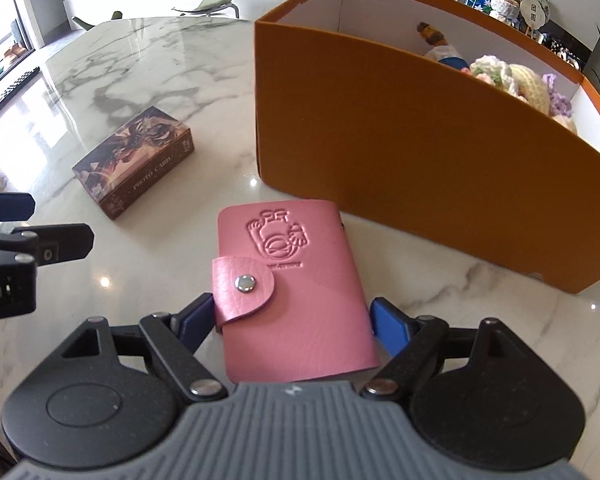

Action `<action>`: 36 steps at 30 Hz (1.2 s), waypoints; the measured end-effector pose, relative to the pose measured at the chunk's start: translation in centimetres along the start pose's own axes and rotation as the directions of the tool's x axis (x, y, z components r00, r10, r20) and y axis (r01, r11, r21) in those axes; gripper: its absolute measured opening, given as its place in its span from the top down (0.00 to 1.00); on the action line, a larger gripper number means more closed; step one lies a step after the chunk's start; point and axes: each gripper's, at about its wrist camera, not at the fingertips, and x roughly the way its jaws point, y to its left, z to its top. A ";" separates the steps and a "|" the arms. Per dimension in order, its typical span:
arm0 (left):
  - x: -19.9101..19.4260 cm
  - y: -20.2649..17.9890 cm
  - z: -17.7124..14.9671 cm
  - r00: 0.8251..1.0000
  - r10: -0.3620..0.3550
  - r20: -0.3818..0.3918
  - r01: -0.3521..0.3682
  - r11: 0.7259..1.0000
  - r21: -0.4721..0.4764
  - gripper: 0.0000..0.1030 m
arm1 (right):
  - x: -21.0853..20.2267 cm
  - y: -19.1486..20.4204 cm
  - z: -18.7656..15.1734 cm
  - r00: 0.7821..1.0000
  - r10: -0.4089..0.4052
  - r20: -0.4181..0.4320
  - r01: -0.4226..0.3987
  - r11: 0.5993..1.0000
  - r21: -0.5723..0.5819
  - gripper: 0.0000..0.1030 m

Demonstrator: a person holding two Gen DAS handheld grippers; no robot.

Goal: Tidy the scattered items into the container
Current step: 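Grasp the pink wallet with the right tool while the left tool grasps the illustrated card box, then lift and carry the pink wallet and card box over the orange box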

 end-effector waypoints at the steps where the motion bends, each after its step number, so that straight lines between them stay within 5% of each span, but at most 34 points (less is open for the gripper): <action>1: 0.2 0.0 0.2 1.000 -0.006 0.003 0.006 1.000 0.000 0.26 | 0.0 -0.2 0.1 1.000 0.002 0.000 -0.002 1.000 0.002 0.18; 5: 1.1 0.2 0.9 1.000 -0.007 0.012 0.007 1.000 0.003 0.20 | 0.4 -0.3 0.2 1.000 0.011 -0.004 -0.011 1.000 0.006 0.18; 22: 6.2 1.0 3.4 1.000 0.008 0.016 -0.009 1.000 0.030 0.19 | 0.5 -0.7 -0.1 0.999 0.036 0.007 -0.036 0.999 0.009 0.18; 36: 6.3 0.0 2.9 1.000 0.007 0.017 -0.008 0.999 0.041 0.29 | 0.5 -0.7 -0.2 0.999 0.037 0.011 -0.037 0.999 0.004 0.19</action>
